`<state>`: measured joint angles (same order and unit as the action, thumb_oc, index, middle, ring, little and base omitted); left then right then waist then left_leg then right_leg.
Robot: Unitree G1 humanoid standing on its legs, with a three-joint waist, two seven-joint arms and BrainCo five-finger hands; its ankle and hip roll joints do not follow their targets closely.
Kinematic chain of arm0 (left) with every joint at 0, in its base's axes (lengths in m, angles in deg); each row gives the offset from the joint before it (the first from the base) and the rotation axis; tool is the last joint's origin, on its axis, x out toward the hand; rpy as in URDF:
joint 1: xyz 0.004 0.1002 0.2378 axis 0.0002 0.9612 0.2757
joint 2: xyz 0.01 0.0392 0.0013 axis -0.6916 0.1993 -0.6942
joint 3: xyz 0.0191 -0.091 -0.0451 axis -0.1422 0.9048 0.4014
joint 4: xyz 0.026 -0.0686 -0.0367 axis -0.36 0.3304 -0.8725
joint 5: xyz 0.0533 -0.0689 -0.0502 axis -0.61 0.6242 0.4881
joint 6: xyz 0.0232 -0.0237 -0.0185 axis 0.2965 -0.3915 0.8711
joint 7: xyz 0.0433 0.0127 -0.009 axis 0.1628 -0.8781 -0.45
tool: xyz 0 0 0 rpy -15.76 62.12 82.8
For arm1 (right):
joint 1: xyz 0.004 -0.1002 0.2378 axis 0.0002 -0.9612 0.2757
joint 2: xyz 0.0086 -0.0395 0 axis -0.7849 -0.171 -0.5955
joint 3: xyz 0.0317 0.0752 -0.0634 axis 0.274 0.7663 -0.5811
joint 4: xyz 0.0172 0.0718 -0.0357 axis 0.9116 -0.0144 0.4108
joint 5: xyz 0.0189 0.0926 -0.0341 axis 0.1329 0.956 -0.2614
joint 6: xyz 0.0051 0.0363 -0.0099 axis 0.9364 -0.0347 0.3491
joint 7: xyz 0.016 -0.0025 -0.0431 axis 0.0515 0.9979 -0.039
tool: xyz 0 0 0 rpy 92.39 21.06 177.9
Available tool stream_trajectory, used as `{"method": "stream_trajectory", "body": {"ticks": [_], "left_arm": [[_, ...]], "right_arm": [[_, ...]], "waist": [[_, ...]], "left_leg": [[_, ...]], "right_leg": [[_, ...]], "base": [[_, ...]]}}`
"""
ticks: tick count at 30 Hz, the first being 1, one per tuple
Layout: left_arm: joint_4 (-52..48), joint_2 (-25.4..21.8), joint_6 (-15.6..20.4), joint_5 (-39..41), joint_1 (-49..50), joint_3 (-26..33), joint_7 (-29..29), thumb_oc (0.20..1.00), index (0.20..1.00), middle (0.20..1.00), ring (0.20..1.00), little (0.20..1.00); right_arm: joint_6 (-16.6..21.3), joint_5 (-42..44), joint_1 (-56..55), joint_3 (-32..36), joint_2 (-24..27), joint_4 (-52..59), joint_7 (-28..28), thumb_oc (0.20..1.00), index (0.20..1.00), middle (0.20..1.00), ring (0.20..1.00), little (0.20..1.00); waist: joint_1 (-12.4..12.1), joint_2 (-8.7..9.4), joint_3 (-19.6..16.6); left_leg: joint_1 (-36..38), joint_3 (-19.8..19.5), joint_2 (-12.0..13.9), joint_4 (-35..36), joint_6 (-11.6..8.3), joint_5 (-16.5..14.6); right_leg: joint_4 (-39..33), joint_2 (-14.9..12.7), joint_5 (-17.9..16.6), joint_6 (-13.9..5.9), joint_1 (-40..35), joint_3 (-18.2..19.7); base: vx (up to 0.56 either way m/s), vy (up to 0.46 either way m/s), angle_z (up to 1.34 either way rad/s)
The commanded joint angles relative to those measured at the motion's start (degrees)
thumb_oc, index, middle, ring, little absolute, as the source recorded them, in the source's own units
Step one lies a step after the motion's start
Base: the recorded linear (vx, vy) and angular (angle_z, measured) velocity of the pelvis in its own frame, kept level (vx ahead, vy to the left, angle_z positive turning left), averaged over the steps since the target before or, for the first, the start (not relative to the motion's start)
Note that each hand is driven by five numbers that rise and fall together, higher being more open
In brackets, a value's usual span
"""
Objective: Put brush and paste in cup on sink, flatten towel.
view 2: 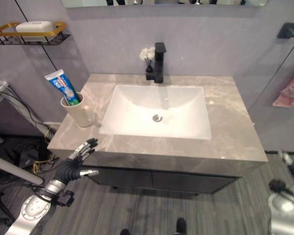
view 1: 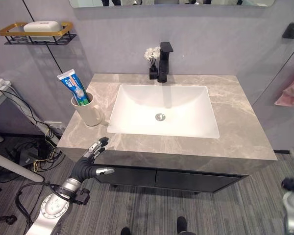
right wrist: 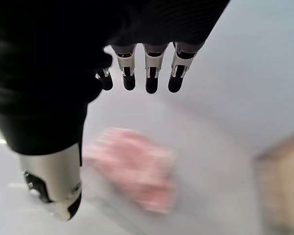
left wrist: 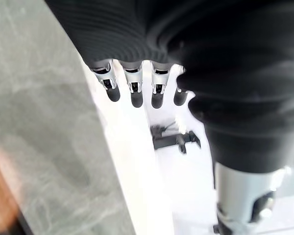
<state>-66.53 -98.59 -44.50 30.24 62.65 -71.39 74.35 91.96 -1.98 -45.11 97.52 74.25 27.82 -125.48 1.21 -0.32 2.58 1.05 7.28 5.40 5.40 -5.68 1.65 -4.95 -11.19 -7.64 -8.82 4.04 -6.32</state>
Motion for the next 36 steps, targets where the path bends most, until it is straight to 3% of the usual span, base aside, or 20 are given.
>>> {"method": "stream_trajectory", "body": {"ticks": [1, 3, 10, 11, 14, 19, 36], "left_arm": [[-1.9, 0.3, 3.5, 6.1, -1.6, 4.4, -2.0, 1.0, 1.0, 1.0, 1.0, 1.0], [-1.4, 2.3, 3.7, 7.2, -1.8, 6.4, -2.9, 1.0, 1.0, 1.0, 1.0, 1.0], [-0.3, 3.0, 3.7, 3.3, -1.8, 10.0, -5.1, 1.0, 1.0, 1.0, 1.0, 1.0], [0.8, 3.2, 3.6, 2.3, -2.4, 10.5, -5.5, 0.2, 0.2, 0.2, 0.2, 0.2], [2.1, 3.7, 2.9, 0.7, -3.4, 10.4, -6.7, 0.2, 0.2, 0.2, 0.2, 0.2], [3.0, 3.6, 2.0, 2.6, -5.2, 10.3, -5.4, 0.2, 0.2, 0.2, 0.2, 0.2], [9.2, 2.0, 0.3, 8.0, -9.9, 10.5, -7.1, 0.2, 0.2, 0.2, 0.2, 0.2]], "right_arm": [[0.9, 5.3, 3.5, -0.7, 2.1, 2.6, 0.9, 1.0, 1.0, 1.0, 1.0, 1.0], [-0.6, 6.8, 3.3, -5.0, 0.4, -4.2, 4.0, 1.0, 1.0, 1.0, 1.0, 1.0], [-2.4, 6.6, 3.3, -13.7, -1.3, -11.4, 12.3, 1.0, 1.0, 1.0, 1.0, 1.0], [-2.9, 7.5, 3.7, -15.9, -2.2, -14.8, 14.4, 1.0, 1.0, 1.0, 1.0, 1.0], [-3.4, 15.0, 5.8, -16.1, -5.5, -25.0, 17.3, 1.0, 1.0, 1.0, 1.0, 1.0], [-7.1, 14.1, 8.6, -20.9, -8.0, -35.4, 21.9, 1.0, 1.0, 1.0, 1.0, 1.0], [-8.6, 1.2, 10.9, -35.8, -9.9, -28.1, 24.9, 1.0, 1.0, 1.0, 1.0, 1.0]], "waist": [[0.0, 1.01, 0.8], [-0.1, 0.67, 1.0], [-0.5, 0.43, 1.3], [-0.7, 0.38, 1.3], [-1.2, 0.27, 1.0], [-2.0, -0.13, 0.9], [-1.8, -1.29, 0.9]], "left_leg": [[0.7, 1.8, 3.0, -0.4, -0.18, -1.3], [1.1, 2.3, 3.1, -0.4, -0.35, -1.1], [1.6, 2.9, 3.1, -0.4, -0.6, -0.9], [1.6, 2.8, 3.0, -0.4, -0.65, -0.8], [1.5, 2.4, 2.9, -0.4, -0.67, -0.8], [1.6, 2.1, 2.8, -0.4, -0.79, -0.8], [1.0, 2.0, 2.5, -0.4, -1.01, -0.2]], "right_leg": [[-0.1, -4.1, -1.9, -3.81, -0.8, 2.0], [-0.1, -3.9, -2.1, -3.66, -0.6, 2.4], [-0.1, -3.9, -2.4, -3.48, -0.8, 2.7], [-0.1, -3.9, -2.4, -3.41, -0.8, 2.4], [-0.1, -4.2, -2.4, -3.34, -1.1, 2.0], [-0.1, -4.5, -2.3, -3.38, -1.6, 1.1], [-0.1, -4.7, -2.7, -3.17, -1.0, 1.1]], "base": [[-0.03, 0.0, -0.08], [-0.03, 0.003, -0.12], [0.0, -0.003, -0.05], [0.0, 0.0, 0.0], [0.0, 0.0, 0.0], [0.01, 0.0, 0.02], [0.0, 0.001, 0.0]]}}
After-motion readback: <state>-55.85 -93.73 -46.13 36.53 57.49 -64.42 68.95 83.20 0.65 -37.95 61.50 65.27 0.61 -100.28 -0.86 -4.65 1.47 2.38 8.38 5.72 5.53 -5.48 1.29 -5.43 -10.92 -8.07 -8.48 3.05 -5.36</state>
